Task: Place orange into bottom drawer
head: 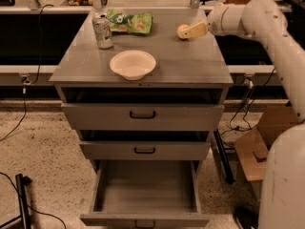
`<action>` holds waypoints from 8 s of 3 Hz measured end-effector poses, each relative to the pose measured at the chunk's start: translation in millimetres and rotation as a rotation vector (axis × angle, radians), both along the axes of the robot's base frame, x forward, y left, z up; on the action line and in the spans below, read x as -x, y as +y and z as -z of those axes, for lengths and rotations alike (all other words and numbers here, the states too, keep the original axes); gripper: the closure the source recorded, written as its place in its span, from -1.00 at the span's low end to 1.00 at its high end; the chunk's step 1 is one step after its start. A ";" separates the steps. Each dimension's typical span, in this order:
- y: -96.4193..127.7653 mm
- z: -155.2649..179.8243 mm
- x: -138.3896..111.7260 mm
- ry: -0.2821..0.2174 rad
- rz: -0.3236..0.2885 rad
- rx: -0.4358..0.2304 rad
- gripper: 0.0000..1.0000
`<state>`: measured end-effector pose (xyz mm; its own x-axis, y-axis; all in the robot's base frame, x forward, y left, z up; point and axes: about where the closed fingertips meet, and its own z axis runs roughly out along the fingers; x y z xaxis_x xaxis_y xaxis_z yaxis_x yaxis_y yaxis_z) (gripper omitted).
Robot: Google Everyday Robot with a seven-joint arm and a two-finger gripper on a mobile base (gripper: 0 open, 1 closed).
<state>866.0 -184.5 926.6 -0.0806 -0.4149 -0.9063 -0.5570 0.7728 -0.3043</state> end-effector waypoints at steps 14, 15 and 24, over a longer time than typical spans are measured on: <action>111.7 -15.2 10.9 -0.108 -0.319 -0.026 1.00; 111.2 -15.0 10.8 -0.108 -0.318 -0.025 1.00; 278.6 148.5 302.5 0.149 -0.829 -0.122 1.00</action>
Offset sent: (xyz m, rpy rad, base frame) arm 0.0434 0.0053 0.0024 0.3854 0.0029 -0.0040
